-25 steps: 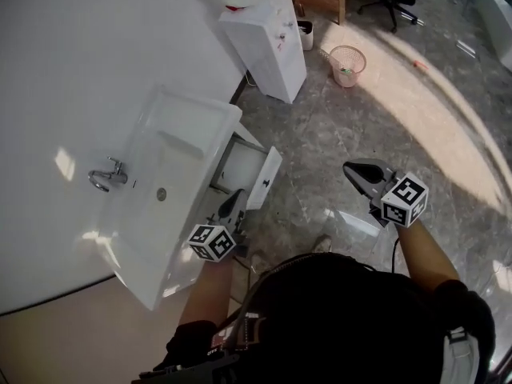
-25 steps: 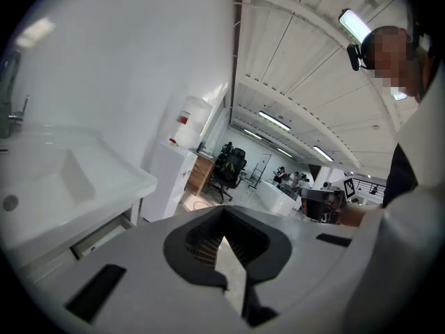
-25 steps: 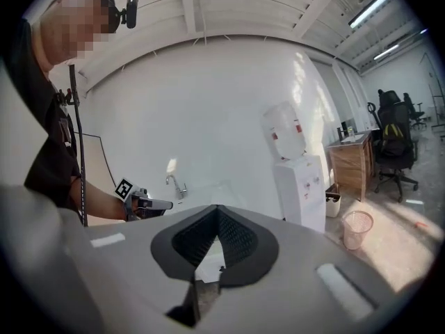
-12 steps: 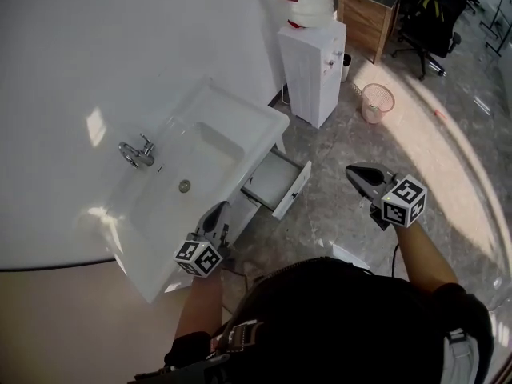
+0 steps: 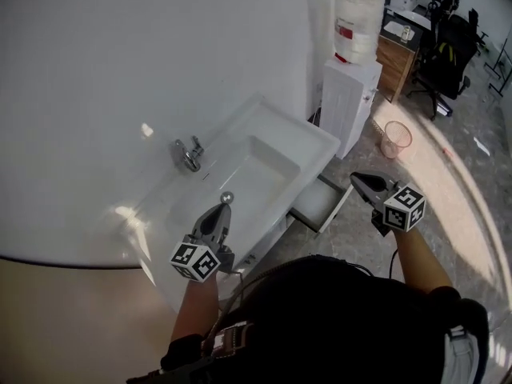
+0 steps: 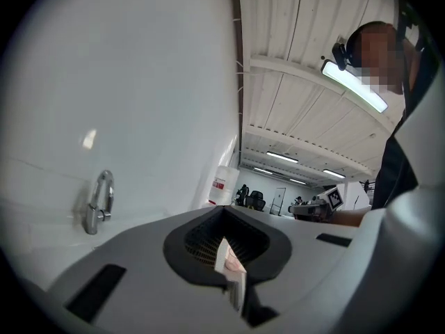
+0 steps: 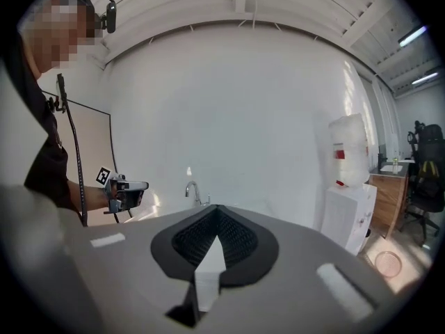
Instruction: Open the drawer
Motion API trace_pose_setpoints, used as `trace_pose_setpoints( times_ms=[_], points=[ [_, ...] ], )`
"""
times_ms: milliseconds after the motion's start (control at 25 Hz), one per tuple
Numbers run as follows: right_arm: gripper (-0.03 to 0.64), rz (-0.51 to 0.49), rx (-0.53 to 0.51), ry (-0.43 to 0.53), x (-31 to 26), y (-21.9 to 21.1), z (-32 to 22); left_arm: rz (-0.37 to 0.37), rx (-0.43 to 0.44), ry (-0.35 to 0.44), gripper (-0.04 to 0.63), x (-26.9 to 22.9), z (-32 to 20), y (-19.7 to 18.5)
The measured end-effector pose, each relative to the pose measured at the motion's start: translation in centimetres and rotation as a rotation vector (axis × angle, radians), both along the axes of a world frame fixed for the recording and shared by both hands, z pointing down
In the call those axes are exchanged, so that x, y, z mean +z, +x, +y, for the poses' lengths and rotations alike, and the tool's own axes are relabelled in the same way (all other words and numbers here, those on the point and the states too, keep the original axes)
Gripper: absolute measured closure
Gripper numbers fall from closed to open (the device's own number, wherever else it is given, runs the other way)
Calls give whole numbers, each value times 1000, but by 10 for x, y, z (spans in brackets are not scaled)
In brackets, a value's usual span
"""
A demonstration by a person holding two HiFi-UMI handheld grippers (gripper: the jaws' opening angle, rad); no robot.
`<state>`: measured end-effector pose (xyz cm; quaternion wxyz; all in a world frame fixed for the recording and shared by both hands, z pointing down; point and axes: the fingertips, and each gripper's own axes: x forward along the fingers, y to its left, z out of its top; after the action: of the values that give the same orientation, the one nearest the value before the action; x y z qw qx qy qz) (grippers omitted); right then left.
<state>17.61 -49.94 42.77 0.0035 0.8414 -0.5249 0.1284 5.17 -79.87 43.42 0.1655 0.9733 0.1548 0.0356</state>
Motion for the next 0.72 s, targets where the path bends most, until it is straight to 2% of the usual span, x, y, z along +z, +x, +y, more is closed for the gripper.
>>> trace_pose_setpoints(
  times_ms=[320,720],
  points=[
    [617,27,-100,8,-24,-14,-158,21,-107,-20,595,-22,-134,-73],
    [615,38,-300,-6,-30,-34,-298,61,-311,-36,595,-31,-230,-152]
  ],
)
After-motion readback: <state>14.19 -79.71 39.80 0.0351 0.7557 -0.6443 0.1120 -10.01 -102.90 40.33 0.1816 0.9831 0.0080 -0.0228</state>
